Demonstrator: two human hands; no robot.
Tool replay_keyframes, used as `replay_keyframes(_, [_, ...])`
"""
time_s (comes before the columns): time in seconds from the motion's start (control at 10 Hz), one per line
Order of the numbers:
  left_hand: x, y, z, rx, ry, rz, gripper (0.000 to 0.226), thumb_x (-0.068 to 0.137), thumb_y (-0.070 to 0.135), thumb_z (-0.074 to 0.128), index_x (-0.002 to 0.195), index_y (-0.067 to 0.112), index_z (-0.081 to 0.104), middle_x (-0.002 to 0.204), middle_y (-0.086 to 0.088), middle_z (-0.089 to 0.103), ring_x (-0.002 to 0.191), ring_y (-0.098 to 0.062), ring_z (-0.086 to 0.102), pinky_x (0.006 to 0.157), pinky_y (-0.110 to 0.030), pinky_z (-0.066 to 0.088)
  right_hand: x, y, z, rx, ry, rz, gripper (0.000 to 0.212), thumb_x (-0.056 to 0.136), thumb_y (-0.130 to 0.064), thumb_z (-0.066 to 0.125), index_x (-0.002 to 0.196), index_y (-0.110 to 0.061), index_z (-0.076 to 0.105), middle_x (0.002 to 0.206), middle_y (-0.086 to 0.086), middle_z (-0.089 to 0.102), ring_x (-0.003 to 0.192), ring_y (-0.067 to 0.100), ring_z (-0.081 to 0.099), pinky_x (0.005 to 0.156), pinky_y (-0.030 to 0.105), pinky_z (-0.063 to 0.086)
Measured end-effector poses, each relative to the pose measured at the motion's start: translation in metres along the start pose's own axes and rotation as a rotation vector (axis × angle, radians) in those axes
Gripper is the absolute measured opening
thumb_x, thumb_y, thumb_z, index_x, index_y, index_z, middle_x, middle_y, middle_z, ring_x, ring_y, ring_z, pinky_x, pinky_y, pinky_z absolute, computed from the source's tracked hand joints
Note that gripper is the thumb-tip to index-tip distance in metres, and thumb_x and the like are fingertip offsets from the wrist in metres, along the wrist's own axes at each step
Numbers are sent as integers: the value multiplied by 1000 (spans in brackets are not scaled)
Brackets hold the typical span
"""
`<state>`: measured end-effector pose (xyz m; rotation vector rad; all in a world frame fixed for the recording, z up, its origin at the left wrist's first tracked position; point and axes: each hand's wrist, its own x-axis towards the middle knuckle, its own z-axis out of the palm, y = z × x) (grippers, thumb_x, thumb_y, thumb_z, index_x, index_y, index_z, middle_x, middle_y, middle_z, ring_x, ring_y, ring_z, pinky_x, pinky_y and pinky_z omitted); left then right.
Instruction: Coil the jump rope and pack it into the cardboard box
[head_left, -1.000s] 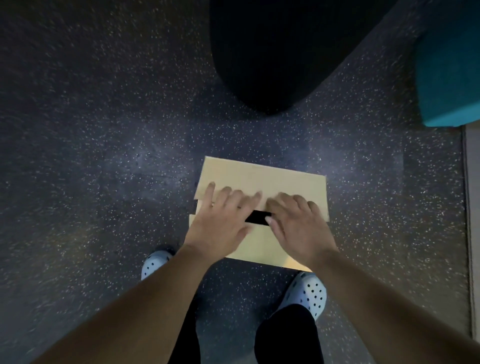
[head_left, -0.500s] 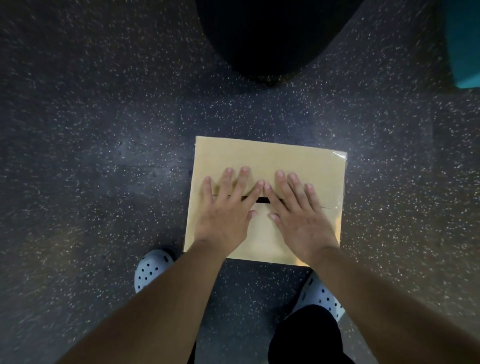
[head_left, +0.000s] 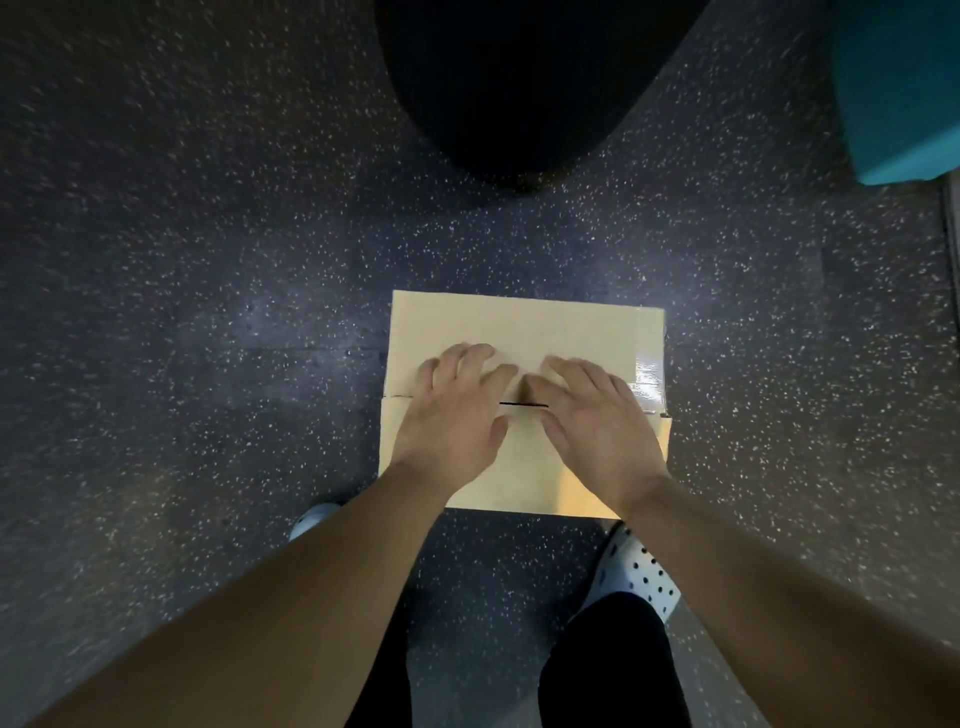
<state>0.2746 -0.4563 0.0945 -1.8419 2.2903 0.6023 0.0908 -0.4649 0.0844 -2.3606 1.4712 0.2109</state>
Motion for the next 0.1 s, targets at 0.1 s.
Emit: replay_keyframes(0.1, [-2, -3, -6, -42, 18, -4, 44, 94, 38, 56, 136, 27, 53, 142, 3, 45, 133, -21, 38, 112, -41, 31, 3, -3, -10, 82, 53, 25, 31, 100, -25, 56, 128, -20, 66, 129, 5, 67, 116, 29, 62, 98, 41, 49])
